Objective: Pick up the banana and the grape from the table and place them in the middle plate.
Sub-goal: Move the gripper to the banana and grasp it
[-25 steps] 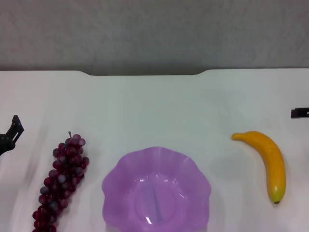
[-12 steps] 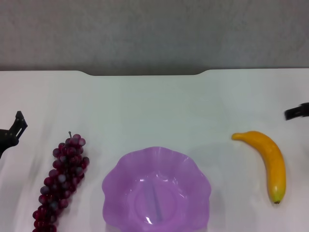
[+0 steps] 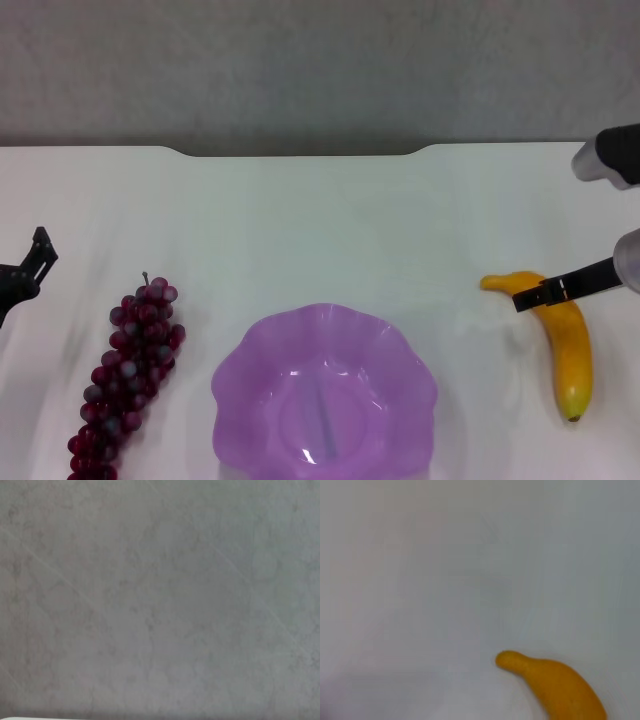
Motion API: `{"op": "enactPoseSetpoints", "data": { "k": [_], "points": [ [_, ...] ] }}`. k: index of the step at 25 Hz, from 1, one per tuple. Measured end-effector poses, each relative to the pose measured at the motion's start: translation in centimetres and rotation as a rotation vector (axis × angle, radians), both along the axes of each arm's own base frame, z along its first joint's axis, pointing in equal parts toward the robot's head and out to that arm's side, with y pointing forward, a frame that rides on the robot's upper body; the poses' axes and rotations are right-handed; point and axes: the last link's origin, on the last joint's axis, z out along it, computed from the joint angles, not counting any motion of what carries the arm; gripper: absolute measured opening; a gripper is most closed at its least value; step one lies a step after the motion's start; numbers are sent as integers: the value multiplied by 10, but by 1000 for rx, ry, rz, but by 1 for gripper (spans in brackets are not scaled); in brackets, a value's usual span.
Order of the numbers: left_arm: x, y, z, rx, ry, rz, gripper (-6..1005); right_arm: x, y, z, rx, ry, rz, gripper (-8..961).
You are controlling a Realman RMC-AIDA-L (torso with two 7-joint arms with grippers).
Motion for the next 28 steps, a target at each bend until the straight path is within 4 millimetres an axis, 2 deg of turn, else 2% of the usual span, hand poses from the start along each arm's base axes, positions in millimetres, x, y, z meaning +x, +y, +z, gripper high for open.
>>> {"op": "enactPoseSetpoints", "data": {
  "k": [11, 15, 20, 28],
  "points": [
    [0, 1, 0, 2, 1, -1, 918, 11, 2, 15, 35, -11, -27, 878],
    [1, 1, 0, 1, 0, -1, 918, 18, -1, 8, 27, -18, -39, 878],
    [1, 1, 0, 1, 0, -1, 918, 17, -3, -2, 7, -22, -28, 878],
    [0, 1, -1, -1, -2, 1, 918, 25, -6, -4, 2, -25, -54, 878]
  ]
}}
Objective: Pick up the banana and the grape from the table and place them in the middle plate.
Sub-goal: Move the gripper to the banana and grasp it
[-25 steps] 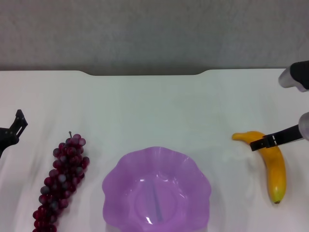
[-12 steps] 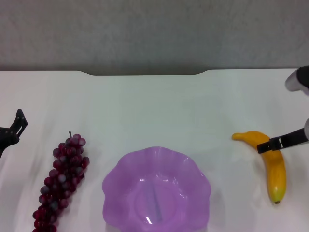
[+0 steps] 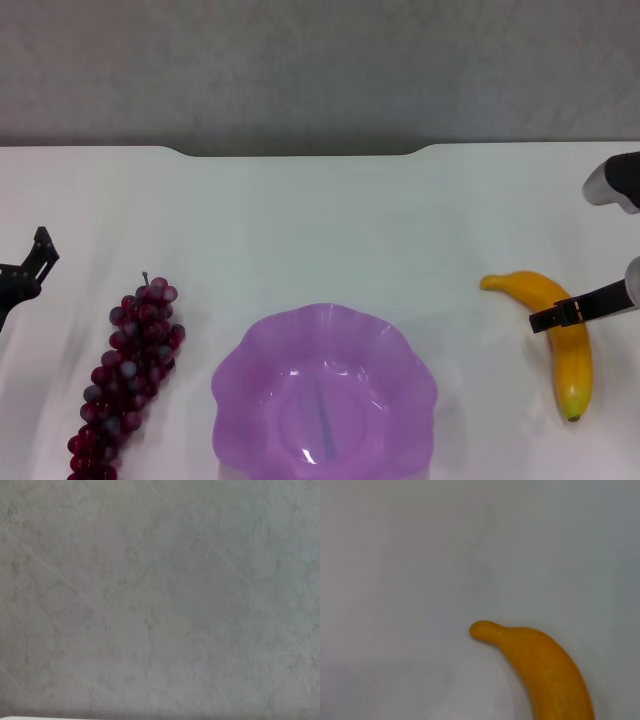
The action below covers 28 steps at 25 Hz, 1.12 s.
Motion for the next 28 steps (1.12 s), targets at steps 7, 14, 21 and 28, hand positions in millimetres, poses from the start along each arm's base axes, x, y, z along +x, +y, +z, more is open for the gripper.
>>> {"op": "enactPoseSetpoints", "data": {
  "k": [7, 14, 21, 28],
  "points": [
    [1, 2, -1, -4, 0, -1, 918, 2, 1, -7, 4, -9, 10, 878],
    [1, 2, -1, -4, -1, -1, 918, 6, -3, -13, -11, -16, 0, 878],
    [1, 2, -1, -4, -1, -1, 917, 7, -3, -15, -12, -25, 6, 864],
    [0, 1, 0, -3, 1, 3, 917, 5, -2, -15, -18, -41, 24, 660]
  ]
}}
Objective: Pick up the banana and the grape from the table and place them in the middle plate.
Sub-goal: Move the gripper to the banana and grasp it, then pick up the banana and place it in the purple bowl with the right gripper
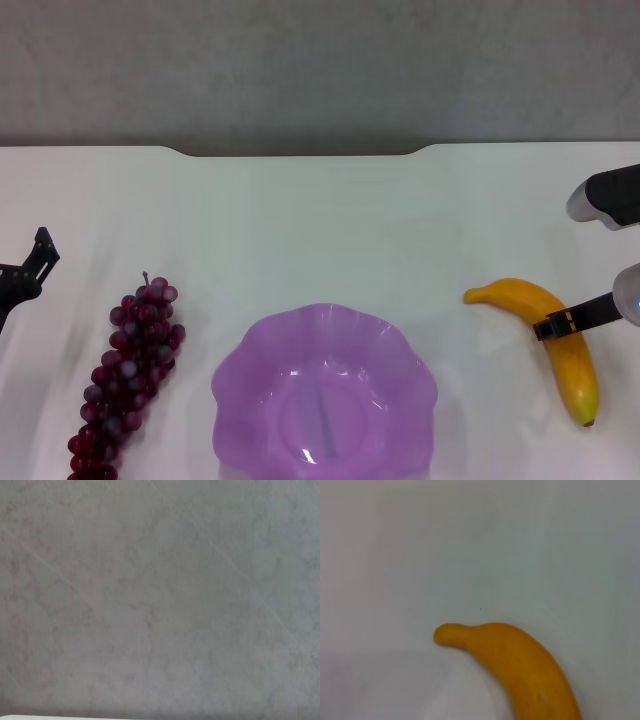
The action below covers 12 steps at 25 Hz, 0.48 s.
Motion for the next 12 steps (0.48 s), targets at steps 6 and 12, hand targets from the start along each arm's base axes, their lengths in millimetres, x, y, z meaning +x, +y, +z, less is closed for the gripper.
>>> {"op": "enactPoseSetpoints", "data": {
  "k": [6, 12],
  "points": [
    [-1, -1, 0, 0, 1, 2, 917, 2, -2, -1, -5, -9, 3, 508],
    [-4, -4, 0, 0, 2, 12, 917, -18, 0, 4, 33, 25, 119, 508]
  ]
}}
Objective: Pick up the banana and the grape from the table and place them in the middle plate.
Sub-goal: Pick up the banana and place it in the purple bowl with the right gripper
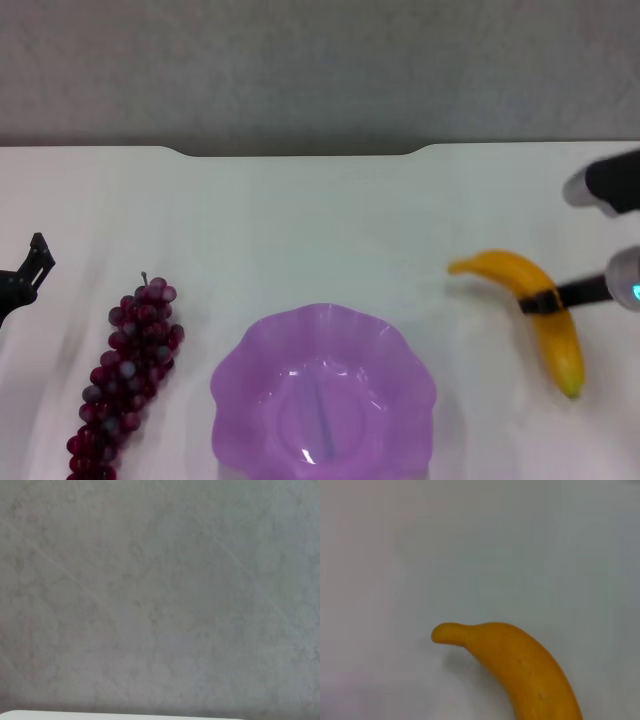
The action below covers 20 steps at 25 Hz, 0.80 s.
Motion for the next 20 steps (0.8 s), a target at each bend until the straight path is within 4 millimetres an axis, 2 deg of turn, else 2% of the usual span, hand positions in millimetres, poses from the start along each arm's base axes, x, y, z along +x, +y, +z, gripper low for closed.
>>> {"op": "enactPoseSetpoints", "data": {
  "k": [2, 3, 4, 8, 14, 20],
  "points": [
    [0, 0, 0, 0, 0, 0, 917, -18, 2, 1, 4, 37, 56, 508],
    [-1, 0, 0, 1, 1, 1, 917, -37, 4, 1, 1, 61, 115, 508],
    [-1, 0, 1, 1, 1, 2, 917, -37, 4, 1, 1, 61, 115, 507],
    [1, 1, 1, 1, 1, -2, 917, -67, 8, -7, -40, 79, 197, 507],
    [1, 4, -1, -13, 0, 5, 917, -117, 2, -41, -175, 120, 337, 507],
    [2, 6, -2, -16, 0, 4, 917, -140, -12, -69, -283, 125, 401, 508]
  ]
}}
